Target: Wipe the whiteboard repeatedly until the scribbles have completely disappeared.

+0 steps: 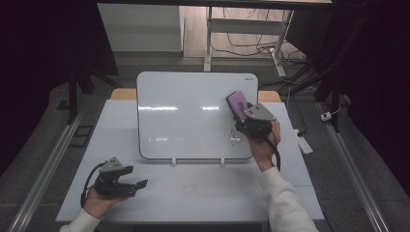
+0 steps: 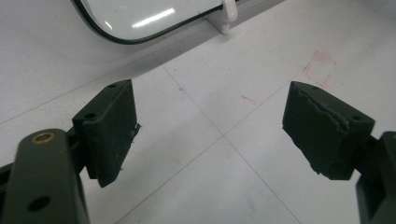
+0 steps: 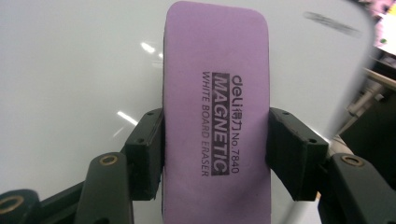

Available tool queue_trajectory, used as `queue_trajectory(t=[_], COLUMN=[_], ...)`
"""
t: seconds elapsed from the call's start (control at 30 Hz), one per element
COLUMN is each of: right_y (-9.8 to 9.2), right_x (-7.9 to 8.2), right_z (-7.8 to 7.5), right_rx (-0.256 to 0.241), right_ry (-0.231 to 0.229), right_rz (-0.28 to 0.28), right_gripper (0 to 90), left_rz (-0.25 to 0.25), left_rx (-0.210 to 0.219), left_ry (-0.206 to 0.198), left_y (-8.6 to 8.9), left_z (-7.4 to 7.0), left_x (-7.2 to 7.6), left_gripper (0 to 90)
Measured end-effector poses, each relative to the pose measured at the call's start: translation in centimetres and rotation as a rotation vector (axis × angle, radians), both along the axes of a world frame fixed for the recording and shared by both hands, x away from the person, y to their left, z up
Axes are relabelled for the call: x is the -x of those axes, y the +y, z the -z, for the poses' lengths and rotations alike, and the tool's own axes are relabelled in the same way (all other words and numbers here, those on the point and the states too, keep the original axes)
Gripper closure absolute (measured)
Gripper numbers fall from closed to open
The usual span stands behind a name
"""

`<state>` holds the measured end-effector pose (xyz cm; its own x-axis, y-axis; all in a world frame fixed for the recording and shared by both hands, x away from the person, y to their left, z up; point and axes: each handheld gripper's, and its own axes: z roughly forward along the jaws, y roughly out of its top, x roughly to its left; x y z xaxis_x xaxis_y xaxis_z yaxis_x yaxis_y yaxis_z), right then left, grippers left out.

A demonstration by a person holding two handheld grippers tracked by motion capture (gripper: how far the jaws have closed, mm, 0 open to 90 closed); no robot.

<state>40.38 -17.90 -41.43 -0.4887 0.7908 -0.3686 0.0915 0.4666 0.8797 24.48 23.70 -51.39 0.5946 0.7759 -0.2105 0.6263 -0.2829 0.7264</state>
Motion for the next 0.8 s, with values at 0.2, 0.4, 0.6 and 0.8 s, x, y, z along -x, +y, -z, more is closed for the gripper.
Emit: queue_trajectory(t=[0.2,0.4,0.6,0.8], right_y=[3.0,1.3,-1.9,-2.6], right_x=[1.1,0.4,-0.4,-0.7], right_z=[1.1,0.4,-0.5,-0.8], right_rx=[0.083,0.014,-0.067,-0.085], right_ry=[0.009,0.007,-0.002,0.006], right_rz=[-0.080,-0.025,0.065,0.065], right_gripper=[40.7,40.6,40.6,40.6], left_rz=[0.000,0.000,0.004,0.002], left_rx=[0.000,0.003,0.001,0.001], left_ry=[0.001,-0.001,0.001,0.002], left_y=[0.1,0.3,0.1,0.0], left_z=[0.0,0.0,0.0,0.0], left_x=[0.0,0.1,0.0,0.0], left_gripper=[18.6,18.6,18.6,18.6])
